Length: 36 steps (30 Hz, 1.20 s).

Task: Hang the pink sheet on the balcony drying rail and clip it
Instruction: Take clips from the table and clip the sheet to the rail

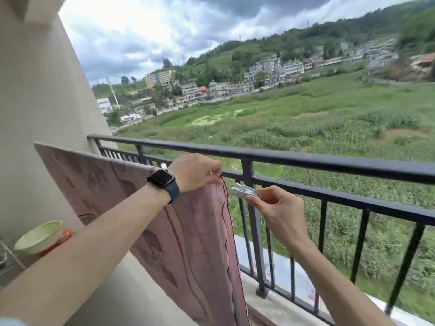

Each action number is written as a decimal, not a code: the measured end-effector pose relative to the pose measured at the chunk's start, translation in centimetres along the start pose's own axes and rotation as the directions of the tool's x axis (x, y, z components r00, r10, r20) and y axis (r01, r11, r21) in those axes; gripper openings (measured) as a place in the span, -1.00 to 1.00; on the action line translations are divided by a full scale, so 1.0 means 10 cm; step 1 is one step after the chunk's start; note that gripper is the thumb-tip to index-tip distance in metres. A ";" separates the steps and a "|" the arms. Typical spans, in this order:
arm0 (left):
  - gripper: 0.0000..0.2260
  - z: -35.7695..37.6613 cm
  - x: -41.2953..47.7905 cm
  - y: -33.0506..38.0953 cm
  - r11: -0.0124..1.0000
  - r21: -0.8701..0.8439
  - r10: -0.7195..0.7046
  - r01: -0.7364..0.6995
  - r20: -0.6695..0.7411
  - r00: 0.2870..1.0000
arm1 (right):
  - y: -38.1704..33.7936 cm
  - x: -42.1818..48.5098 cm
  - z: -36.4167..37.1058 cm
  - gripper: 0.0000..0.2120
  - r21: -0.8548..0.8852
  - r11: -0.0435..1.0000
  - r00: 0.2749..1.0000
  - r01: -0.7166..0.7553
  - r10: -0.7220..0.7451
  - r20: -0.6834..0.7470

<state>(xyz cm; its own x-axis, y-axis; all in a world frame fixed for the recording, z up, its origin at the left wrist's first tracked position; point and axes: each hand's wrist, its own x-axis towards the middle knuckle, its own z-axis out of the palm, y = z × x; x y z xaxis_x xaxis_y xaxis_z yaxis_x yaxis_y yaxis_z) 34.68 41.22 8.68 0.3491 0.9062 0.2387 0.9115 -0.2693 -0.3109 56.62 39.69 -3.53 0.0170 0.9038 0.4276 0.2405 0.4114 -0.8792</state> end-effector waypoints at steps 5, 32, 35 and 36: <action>-0.69 0.04 -0.01 -0.03 0.997 -0.070 -0.039 0.037 -0.035 0.999 | -0.08 0.20 0.05 -0.72 -0.004 0.999 0.998 0.052 -0.051 0.044; -0.89 2.21 -1.68 1.92 -0.567 -0.673 -0.431 0.475 0.734 0.525 | 1.37 -1.89 0.43 -0.67 0.032 0.765 0.643 -0.643 0.516 0.566; -0.88 2.39 -1.87 2.19 -0.586 -0.629 -0.394 0.511 0.772 0.498 | 1.57 -2.26 0.47 -0.81 0.013 0.707 0.599 -0.707 0.589 0.543; -0.88 2.43 -1.92 2.23 -0.578 -0.626 -0.385 0.523 0.774 0.502 | 1.62 -2.34 0.47 -0.82 0.023 0.686 0.597 -0.727 0.615 0.515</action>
<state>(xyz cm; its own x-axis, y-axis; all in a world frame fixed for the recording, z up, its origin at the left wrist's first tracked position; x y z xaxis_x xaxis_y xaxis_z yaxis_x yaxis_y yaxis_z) 43.03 25.75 -25.24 -0.3440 0.8112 -0.4729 -0.2081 0.4253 0.8808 55.51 25.73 -28.74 -0.3422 0.8531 -0.3938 0.1307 -0.3718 -0.9191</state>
